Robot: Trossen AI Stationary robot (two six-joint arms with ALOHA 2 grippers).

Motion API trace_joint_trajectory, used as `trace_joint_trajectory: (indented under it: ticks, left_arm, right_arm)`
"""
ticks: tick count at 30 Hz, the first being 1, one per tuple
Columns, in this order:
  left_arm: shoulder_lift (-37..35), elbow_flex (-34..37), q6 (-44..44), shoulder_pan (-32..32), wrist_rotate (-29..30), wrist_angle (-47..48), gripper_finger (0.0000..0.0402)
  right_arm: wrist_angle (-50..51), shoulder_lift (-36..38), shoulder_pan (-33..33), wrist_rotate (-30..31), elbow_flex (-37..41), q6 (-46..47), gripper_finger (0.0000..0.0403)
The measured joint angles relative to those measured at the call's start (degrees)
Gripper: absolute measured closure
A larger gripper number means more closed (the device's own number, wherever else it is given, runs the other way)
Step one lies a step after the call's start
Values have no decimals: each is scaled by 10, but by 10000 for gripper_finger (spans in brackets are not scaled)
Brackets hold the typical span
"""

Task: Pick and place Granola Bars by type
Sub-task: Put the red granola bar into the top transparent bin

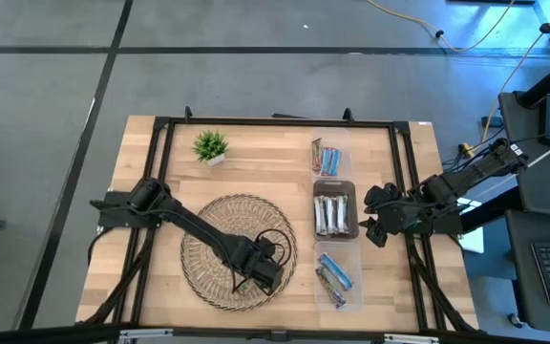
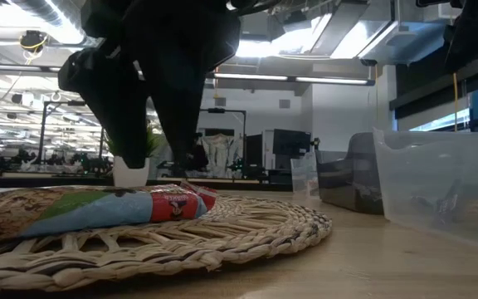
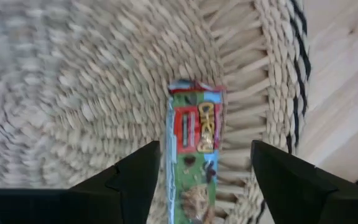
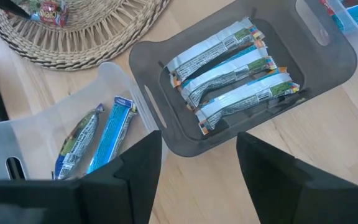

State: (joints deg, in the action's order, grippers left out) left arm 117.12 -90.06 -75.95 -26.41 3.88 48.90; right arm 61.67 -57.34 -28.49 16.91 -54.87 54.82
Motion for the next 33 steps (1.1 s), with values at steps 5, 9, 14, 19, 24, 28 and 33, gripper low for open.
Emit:
trace_joint_trajectory:
  ticks: [5, 9, 14, 19, 24, 28, 33]
  left_arm:
    - [0, 0, 0, 0, -15, 0, 133]
    - [0, 0, 0, 0, -15, 0, 113]
    - [0, 0, 12, 0, -7, -2, 94]
    - [0, 0, 38, -9, -4, -34, 92]
    - [0, 0, 62, -18, 13, -44, 93]
    - [12, 0, 62, -21, 49, -31, 92]
    - [39, 1, 63, -21, 36, -28, 95]
  right_arm:
    - [0, 0, 0, 0, 0, 1, 192]
    - [0, 0, 0, 0, 0, 1, 192]
    - [-1, 0, 0, 0, 0, 1, 192]
    - [-1, 0, 0, 0, 0, 0, 192]
    - [-1, 0, 0, 0, 0, -12, 192]
    - [-1, 0, 0, 0, 0, -13, 192]
    - [-1, 0, 0, 2, 0, -13, 192]
